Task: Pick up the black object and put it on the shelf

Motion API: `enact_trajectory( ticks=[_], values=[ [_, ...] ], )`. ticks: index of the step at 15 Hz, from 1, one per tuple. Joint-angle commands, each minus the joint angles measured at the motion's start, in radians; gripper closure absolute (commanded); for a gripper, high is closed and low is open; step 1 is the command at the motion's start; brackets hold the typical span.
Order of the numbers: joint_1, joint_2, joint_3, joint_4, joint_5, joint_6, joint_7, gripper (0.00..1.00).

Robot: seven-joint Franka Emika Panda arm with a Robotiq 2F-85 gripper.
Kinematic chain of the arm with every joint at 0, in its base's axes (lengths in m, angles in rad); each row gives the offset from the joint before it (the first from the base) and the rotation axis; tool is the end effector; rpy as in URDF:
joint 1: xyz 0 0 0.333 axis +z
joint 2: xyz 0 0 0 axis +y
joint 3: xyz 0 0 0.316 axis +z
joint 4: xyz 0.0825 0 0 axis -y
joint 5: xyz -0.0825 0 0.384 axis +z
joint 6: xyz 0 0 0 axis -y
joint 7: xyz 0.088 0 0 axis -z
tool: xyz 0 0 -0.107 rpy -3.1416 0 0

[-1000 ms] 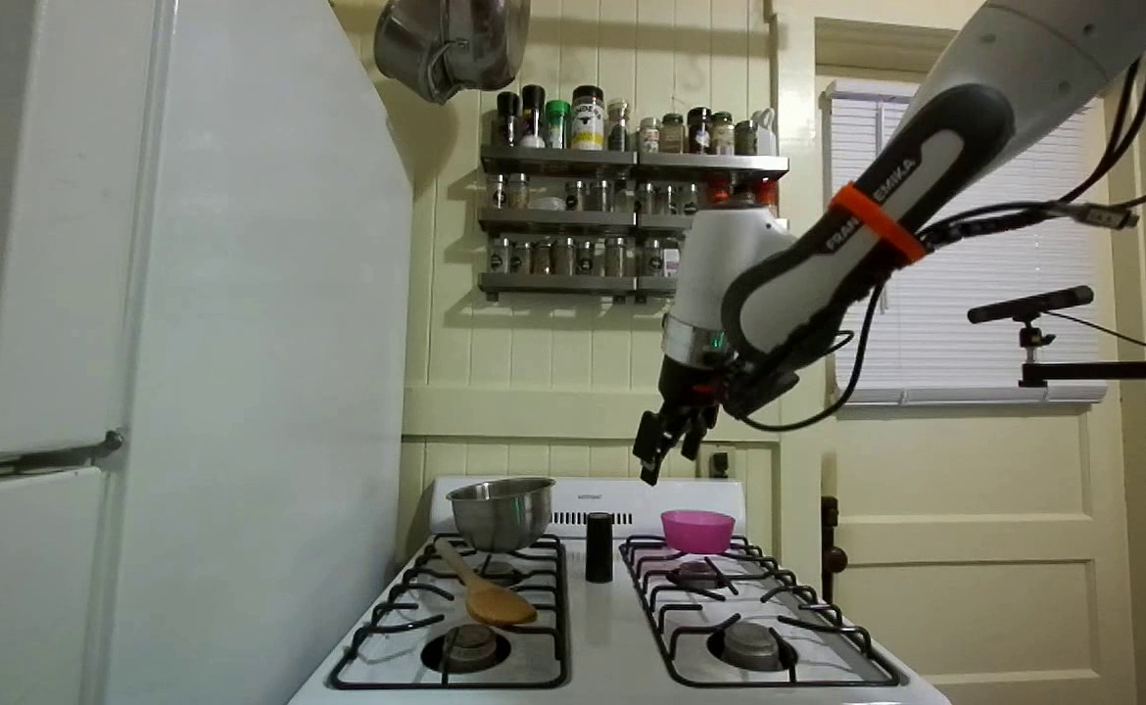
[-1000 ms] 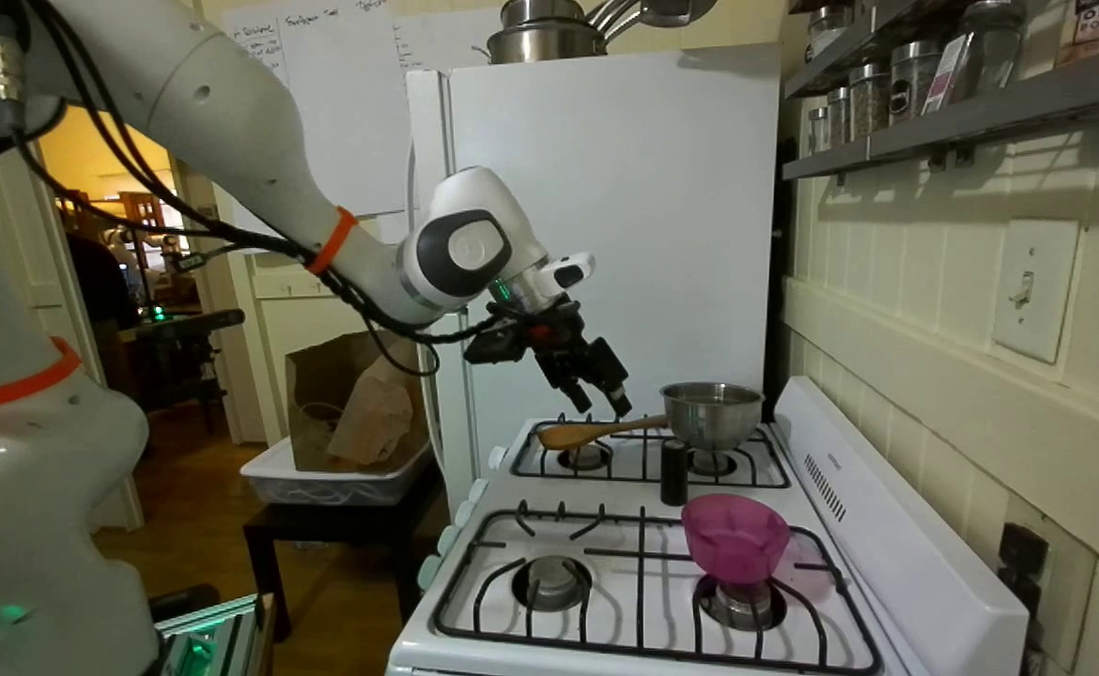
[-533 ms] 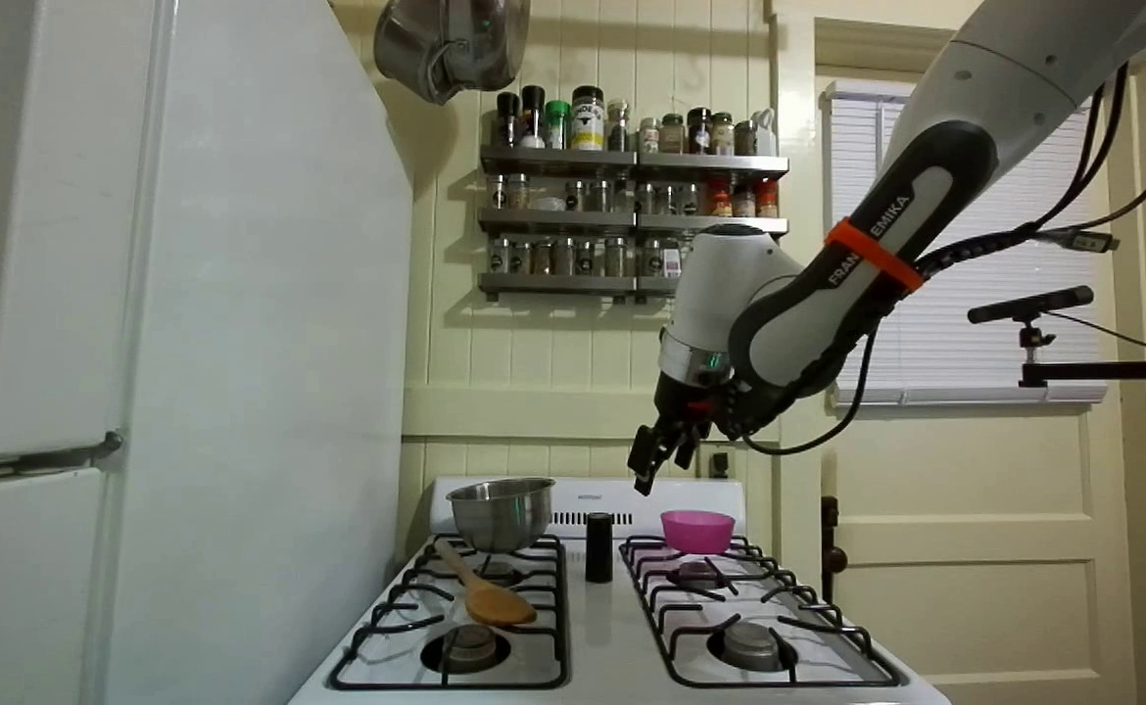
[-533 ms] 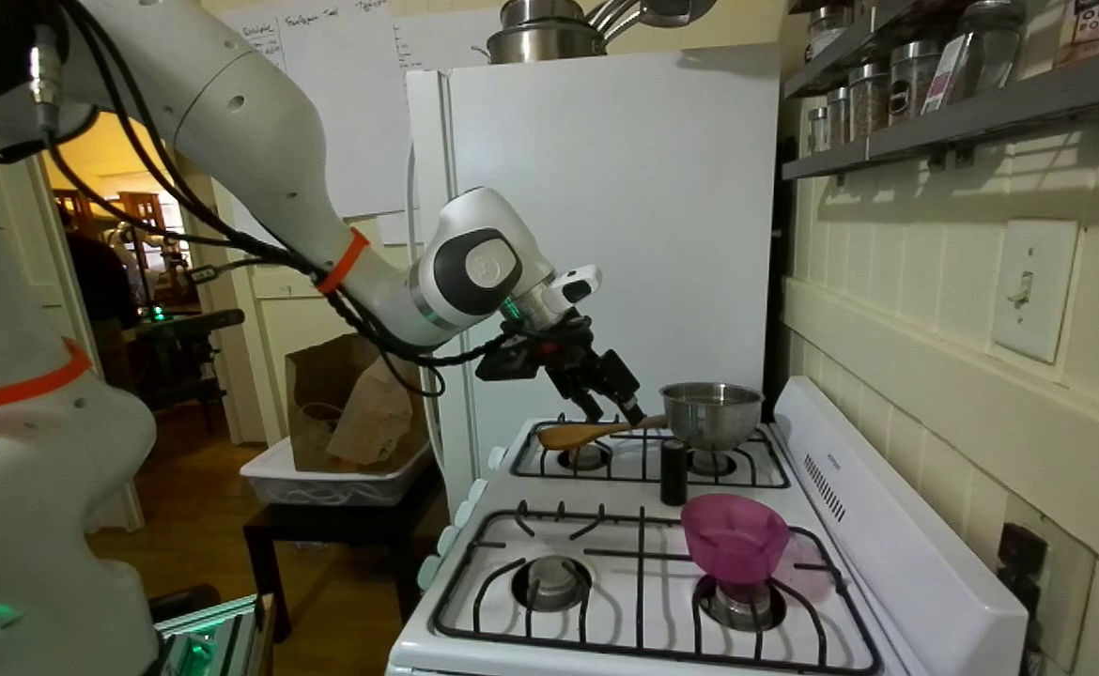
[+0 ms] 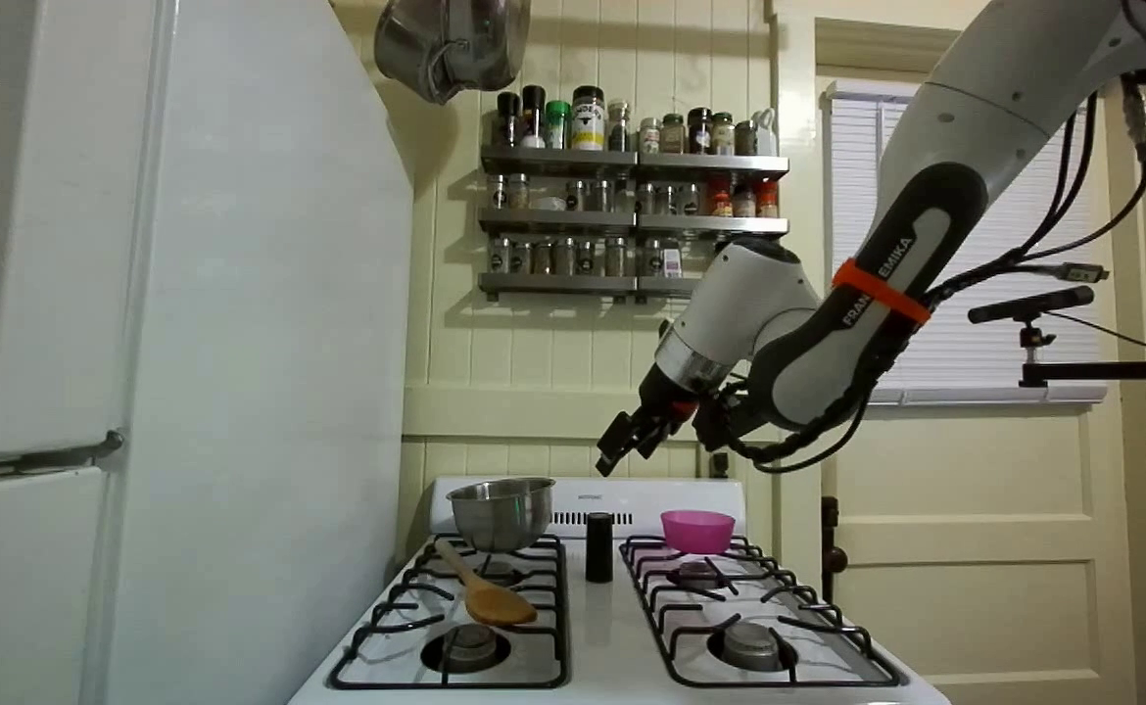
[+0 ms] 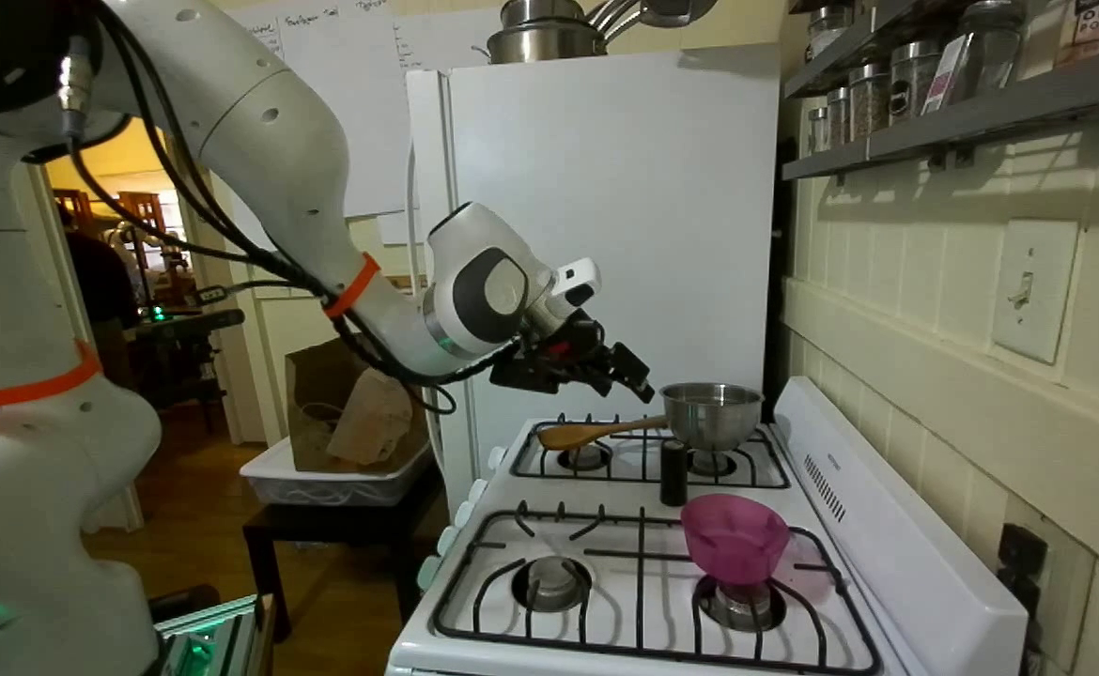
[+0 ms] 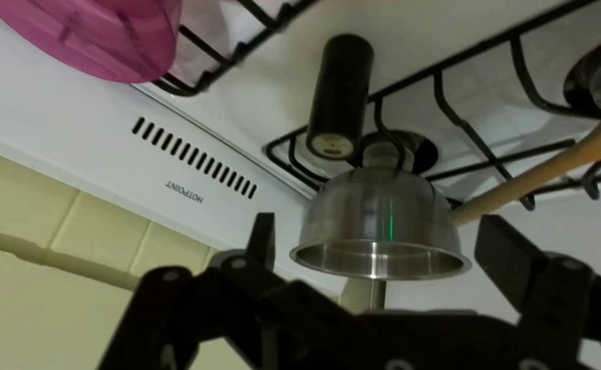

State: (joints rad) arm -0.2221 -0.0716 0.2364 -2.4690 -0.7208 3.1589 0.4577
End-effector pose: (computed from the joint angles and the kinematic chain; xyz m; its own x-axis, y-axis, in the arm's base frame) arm 0.5008 0.0672 0.3936 0.6973 0.2807 0.6596 0.2101 -0.9598 0.1863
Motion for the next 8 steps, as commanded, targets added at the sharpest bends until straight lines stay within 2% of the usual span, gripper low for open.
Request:
enact_trajectory(
  ticks=[1, 2, 3, 4, 5, 8],
  values=[
    [-0.086, 0.053, 0.008, 0.021, -0.115, 0.176, 0.119, 0.0],
    [-0.095, 0.059, 0.005, 0.018, -0.08, 0.198, 0.111, 0.0],
    [0.034, 0.056, -0.106, -0.014, 0.13, 0.206, -0.059, 0.0],
    [0.042, 0.074, -0.116, -0.019, 0.184, 0.228, -0.077, 0.0],
    [-0.036, 0.099, -0.052, -0.008, 0.144, 0.251, -0.029, 0.0],
    [0.023, 0.173, -0.068, -0.015, 0.254, 0.292, -0.096, 0.0]
  ],
)
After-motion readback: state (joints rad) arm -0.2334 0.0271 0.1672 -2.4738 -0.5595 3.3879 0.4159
